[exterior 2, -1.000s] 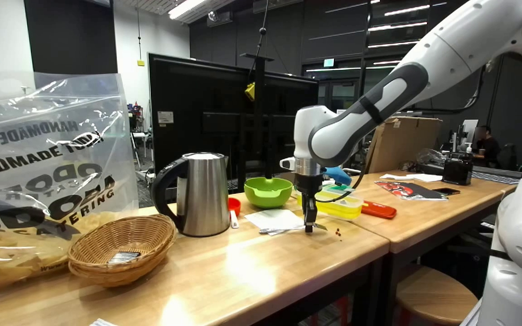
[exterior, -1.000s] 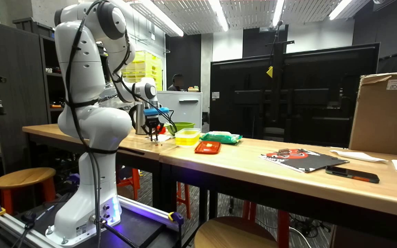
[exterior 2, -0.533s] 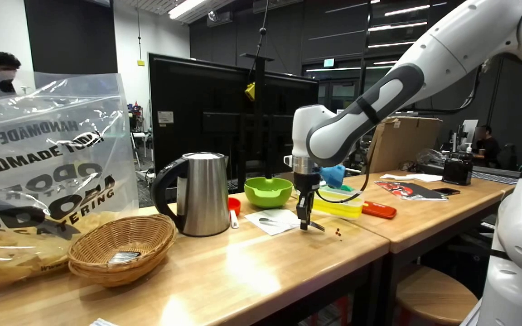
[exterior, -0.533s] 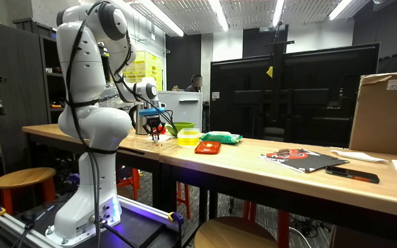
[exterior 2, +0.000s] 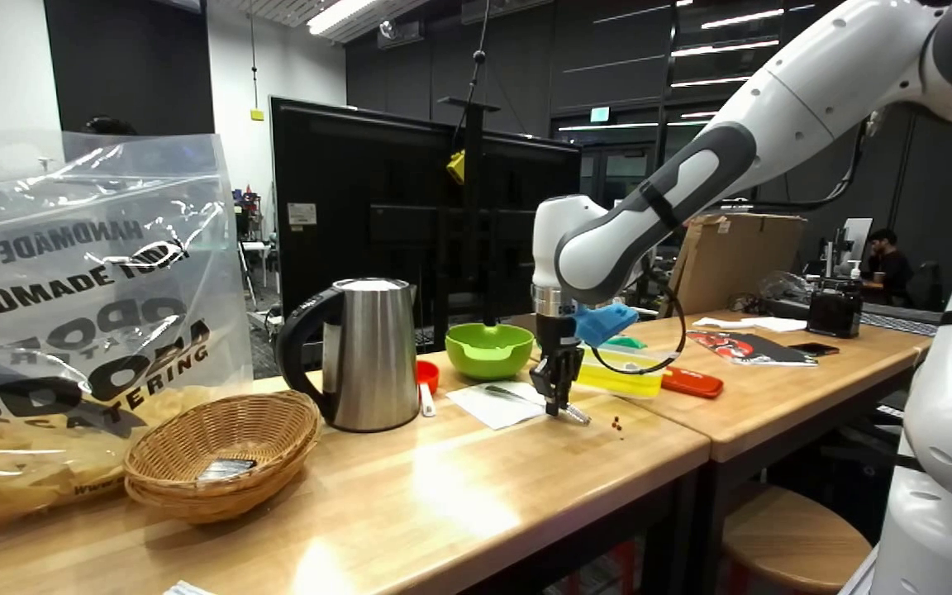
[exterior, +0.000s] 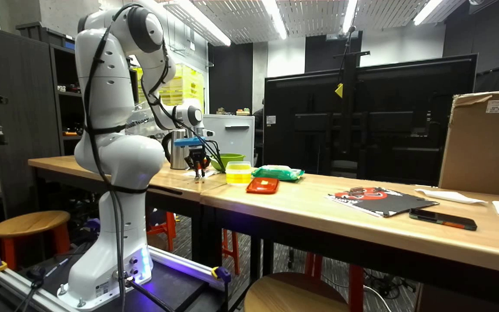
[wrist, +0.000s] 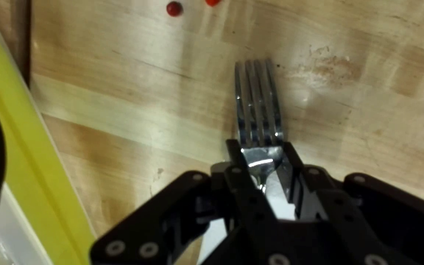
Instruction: Put the fork in a vertical line
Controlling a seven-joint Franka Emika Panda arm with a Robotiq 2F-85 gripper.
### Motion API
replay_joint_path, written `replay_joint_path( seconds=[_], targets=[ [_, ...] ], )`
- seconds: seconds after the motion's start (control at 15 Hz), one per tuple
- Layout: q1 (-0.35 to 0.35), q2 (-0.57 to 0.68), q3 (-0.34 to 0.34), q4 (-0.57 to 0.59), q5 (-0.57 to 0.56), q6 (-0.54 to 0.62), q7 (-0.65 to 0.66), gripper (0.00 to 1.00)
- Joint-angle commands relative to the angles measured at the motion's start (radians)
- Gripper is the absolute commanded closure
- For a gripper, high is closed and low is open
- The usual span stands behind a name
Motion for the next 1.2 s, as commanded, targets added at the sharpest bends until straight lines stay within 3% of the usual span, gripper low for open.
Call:
replay_joint_path(
  seconds=[0.0, 1.13],
  targets=[
    [-0.027, -0.012, 0.001, 0.002, -0.013, -0.010, 0.082, 0.93],
    [-0.090, -0.044, -0.034, -0.028, -0.004, -0.019, 0.172, 0.93]
  ],
)
